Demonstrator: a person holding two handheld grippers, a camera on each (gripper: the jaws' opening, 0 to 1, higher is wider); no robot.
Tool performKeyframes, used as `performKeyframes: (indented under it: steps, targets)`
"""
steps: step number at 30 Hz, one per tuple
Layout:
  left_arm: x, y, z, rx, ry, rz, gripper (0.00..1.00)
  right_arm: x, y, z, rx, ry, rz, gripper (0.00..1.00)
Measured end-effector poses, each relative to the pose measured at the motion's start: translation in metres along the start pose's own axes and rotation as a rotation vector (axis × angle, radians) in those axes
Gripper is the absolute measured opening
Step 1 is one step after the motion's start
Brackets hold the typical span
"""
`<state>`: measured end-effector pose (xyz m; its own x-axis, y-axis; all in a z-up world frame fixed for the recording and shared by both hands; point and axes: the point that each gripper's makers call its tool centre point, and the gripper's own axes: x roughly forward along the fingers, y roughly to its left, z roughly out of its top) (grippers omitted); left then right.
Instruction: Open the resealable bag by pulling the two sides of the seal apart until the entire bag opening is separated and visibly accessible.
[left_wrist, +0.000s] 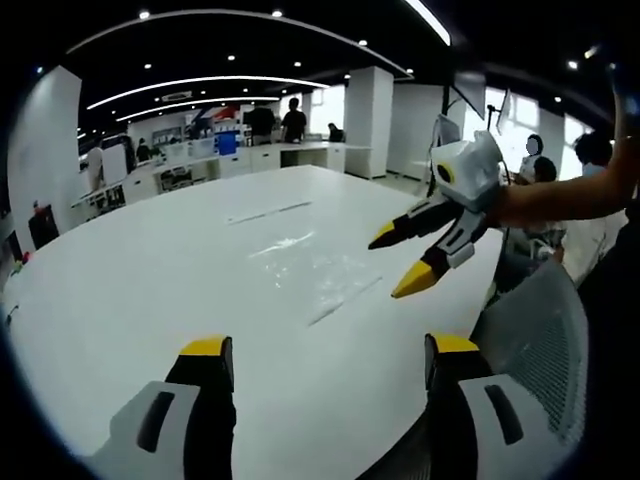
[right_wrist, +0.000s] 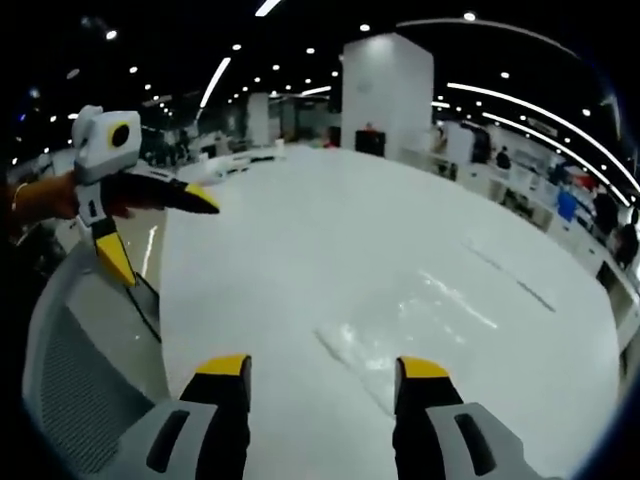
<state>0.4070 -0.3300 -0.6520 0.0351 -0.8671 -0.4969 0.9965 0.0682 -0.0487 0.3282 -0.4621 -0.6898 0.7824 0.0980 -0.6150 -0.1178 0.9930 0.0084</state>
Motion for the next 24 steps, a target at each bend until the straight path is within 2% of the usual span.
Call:
performKeyframes:
  steps: [1,2,4,6,10,17,24]
  targets:
    - [0.002,-0.004,0.005,-0.013,-0.030,-0.011,0.76,0.004,0.003,0.007,-0.007,-0.029,0.022,0.55]
    - [0.003,-0.005,0.007,-0.029,-0.045,-0.015,0.76,0.010,0.005,0.007,-0.041,-0.013,0.034,0.55]
    - [0.007,-0.004,0.002,-0.019,-0.018,-0.019,0.76,0.025,0.002,0.009,-0.072,0.002,0.048,0.54]
    - [0.006,-0.001,0.003,-0.021,-0.019,-0.014,0.75,0.036,-0.003,0.008,-0.081,0.018,0.045,0.50]
    - [0.006,0.002,0.003,-0.025,-0.017,-0.006,0.75,0.045,-0.005,0.007,-0.072,0.025,0.059,0.45]
    - [0.010,0.003,-0.003,-0.038,-0.002,0.003,0.75,0.062,-0.003,0.007,-0.079,0.048,0.102,0.28]
    - [0.010,0.007,-0.005,-0.038,0.009,0.004,0.75,0.077,-0.001,0.004,-0.103,0.077,0.134,0.23]
